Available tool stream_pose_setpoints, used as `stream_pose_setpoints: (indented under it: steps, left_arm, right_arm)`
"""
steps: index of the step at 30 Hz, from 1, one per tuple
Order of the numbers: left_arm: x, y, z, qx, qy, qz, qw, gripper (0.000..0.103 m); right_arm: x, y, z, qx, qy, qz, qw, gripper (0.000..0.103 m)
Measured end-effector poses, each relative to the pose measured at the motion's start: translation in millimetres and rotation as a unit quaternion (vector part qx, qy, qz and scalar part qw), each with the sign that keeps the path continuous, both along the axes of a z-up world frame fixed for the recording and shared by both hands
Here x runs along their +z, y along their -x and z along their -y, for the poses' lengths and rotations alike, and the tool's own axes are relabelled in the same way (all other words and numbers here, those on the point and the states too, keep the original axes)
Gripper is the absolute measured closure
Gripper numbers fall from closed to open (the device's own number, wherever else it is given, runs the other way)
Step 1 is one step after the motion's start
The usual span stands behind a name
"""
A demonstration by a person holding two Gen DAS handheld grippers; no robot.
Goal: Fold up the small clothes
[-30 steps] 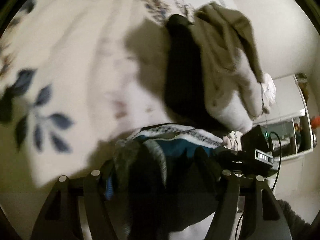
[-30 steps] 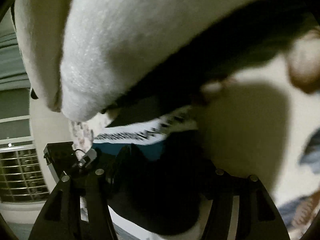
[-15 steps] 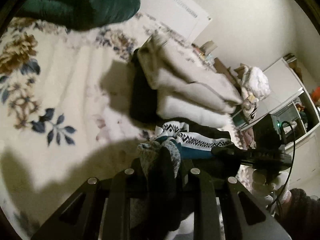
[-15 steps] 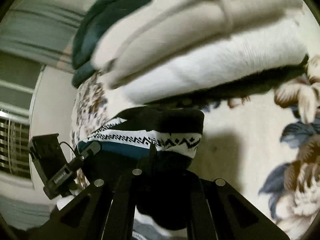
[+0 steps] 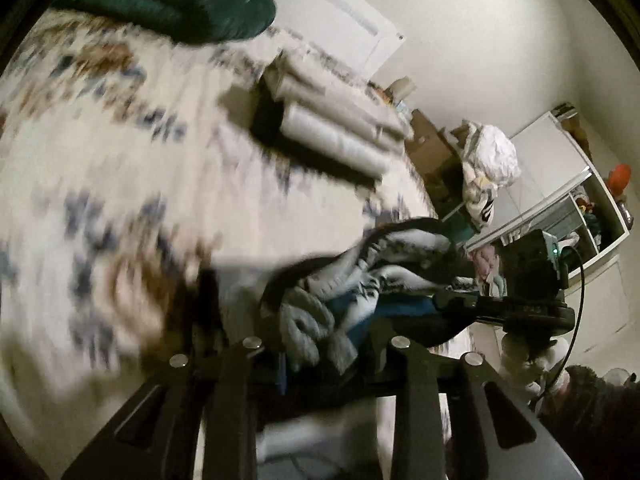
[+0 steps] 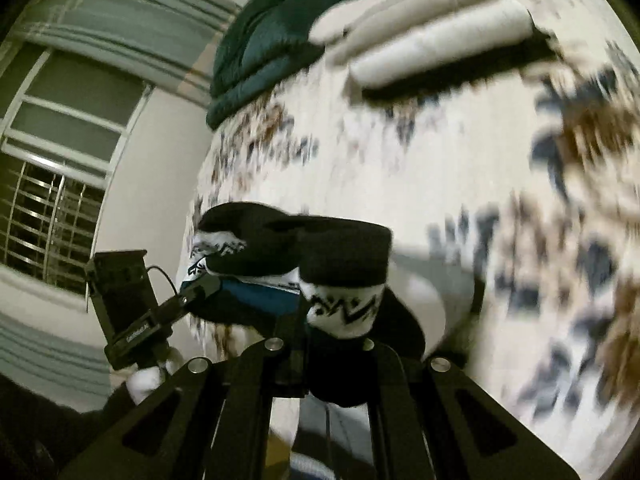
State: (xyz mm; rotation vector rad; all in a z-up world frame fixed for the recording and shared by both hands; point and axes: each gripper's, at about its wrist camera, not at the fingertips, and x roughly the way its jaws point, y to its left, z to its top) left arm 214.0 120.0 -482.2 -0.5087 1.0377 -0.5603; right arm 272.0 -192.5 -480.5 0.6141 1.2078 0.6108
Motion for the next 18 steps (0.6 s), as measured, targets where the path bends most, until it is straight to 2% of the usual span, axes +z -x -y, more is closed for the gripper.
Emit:
stream_pose_setpoints:
  steps: [3,6,8,9,10,11,13,16,18]
  left_arm:
    - [-18,42,-4,0.001,-0.007,-0.036,0.9993,0.072]
    - [-38,81,-7,-0.006,-0.045,-0.09,0.9949,0.068]
    - [-47,108,-12,-0.01,-0.061,-0.122,0.9907,0.061]
    - [-49,119,-17,-0.005,-0.061,-0.131,0.9895,0.056]
    - [-50,127,-20,-0.003,-0.06,-0.139,0.9885,0.056]
    - [-51,133,-24,-0.001,-0.063,-0.147,0.9871,0.056]
    - [-54,145,-32,0.007,-0.07,-0.163,0.9841,0.056]
    - [-57,143,-40,0.031,-0.057,-0.176,0.9823,0.053]
    - [-53,133,-41,0.046,-0.052,-0.163,0.9841,0.044]
  right_arm:
    - [-19,53,-8,0.023,0.009,-0.025,0.999,0.097]
    - [-43,96,-17,0.058,0.032,-0.058,0.996,0.088]
    - [-58,119,-17,0.073,0.045,-0.083,0.993,0.075]
    - [-66,129,-16,0.079,0.052,-0.096,0.991,0.062]
    - [-70,137,-15,0.083,0.061,-0.106,0.989,0.051]
    - [-74,147,-11,0.085,0.071,-0.117,0.987,0.047]
    - [-79,161,0,0.076,0.06,-0.136,0.986,0.033]
    - [-84,166,18,0.037,0.044,-0.156,0.986,0.032]
    - [-90,160,28,-0.001,0.034,-0.168,0.985,0.032]
